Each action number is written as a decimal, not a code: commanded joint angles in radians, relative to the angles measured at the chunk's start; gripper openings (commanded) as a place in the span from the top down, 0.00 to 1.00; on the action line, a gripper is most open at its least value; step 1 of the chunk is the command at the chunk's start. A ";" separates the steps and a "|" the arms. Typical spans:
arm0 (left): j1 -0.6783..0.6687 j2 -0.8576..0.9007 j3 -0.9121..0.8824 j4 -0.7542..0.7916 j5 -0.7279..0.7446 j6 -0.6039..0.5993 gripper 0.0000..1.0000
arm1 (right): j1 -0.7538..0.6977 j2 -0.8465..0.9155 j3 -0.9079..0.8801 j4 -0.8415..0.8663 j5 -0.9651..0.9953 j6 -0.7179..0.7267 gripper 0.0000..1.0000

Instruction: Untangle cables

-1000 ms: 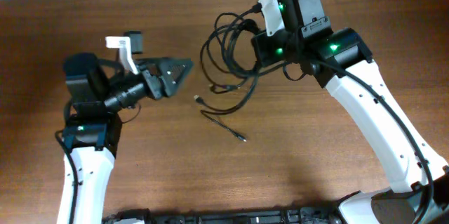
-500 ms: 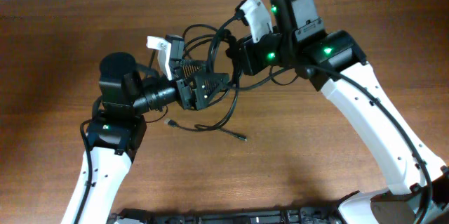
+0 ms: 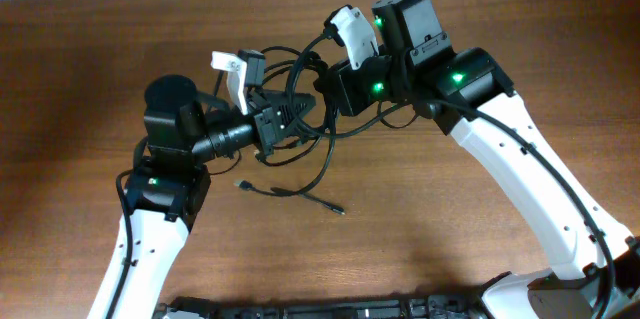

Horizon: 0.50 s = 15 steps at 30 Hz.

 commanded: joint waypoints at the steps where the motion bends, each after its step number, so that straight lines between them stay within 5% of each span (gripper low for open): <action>1: -0.003 -0.015 0.008 0.002 -0.007 -0.003 1.00 | 0.004 -0.005 -0.003 0.004 0.004 0.007 0.96; 4: -0.003 -0.015 0.008 0.002 -0.007 -0.003 1.00 | 0.004 -0.005 -0.003 0.003 0.042 0.004 0.90; 7: -0.003 -0.015 0.008 -0.002 -0.024 -0.003 1.00 | 0.003 -0.005 -0.003 0.000 0.056 -0.025 0.53; 8: -0.003 -0.015 0.008 -0.007 -0.037 -0.004 1.00 | 0.003 -0.005 -0.003 0.000 0.056 -0.034 0.47; 11: 0.013 -0.015 0.008 -0.025 -0.060 -0.042 1.00 | -0.002 -0.005 -0.003 -0.001 0.056 -0.042 0.35; 15: 0.053 -0.015 0.008 -0.036 -0.048 -0.079 1.00 | -0.025 -0.006 -0.002 -0.015 0.055 -0.042 0.31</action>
